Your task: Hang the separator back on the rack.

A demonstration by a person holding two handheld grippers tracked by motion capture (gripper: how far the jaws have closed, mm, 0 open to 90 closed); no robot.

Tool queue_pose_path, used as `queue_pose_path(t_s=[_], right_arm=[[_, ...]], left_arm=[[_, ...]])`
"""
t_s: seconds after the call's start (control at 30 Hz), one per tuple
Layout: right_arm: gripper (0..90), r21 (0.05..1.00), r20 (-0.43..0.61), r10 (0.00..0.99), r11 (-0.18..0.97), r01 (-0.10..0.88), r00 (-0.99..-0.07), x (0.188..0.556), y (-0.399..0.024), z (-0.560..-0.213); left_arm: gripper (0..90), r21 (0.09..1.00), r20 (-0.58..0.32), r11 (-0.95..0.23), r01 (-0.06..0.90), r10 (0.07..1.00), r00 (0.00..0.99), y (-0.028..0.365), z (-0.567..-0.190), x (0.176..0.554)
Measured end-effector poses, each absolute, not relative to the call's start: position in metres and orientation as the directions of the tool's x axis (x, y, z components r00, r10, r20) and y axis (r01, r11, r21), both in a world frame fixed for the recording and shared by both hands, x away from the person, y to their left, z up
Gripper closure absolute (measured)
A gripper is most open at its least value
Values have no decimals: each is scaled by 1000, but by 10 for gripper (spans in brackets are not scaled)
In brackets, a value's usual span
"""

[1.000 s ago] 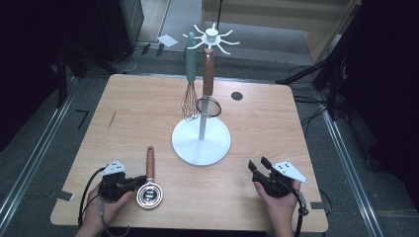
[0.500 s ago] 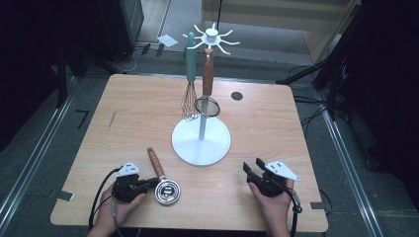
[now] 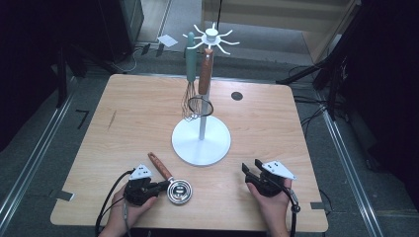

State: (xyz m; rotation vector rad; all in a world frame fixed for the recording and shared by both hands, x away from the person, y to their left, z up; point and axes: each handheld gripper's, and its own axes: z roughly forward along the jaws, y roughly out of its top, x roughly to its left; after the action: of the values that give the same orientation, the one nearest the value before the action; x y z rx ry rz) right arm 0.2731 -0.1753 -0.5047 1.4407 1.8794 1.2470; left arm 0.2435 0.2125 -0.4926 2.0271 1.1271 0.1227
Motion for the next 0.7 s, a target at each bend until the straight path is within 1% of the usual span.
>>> queue_pose_path(t_s=[0.23,0.37,0.47,0.53,0.6,0.7], right_arm=[[470,862,153,922,52,505,-357,272,-171,-504],[503,861,170,901,62,505,-400,269,-163,-501],[554,856,196,872,71,512,-449,266,-154,-494],[567,855,219,848,71,513,-483,264,-146,-489],[583,859,211,831,93,503,-515,262,-136,-484],[600,864,220,797,108,492,-562,259,-120,-478]], left_arm=[[900,685,-276,-308,661,730,625,196,-494,241],[900,690,-261,-324,647,722,640,185,-494,239],[900,688,-258,-332,645,719,645,183,-494,238],[900,696,-267,-317,645,719,641,187,-491,239],[900,716,-264,-293,634,726,634,195,-485,239],[900,742,-239,-251,621,767,595,215,-475,245]])
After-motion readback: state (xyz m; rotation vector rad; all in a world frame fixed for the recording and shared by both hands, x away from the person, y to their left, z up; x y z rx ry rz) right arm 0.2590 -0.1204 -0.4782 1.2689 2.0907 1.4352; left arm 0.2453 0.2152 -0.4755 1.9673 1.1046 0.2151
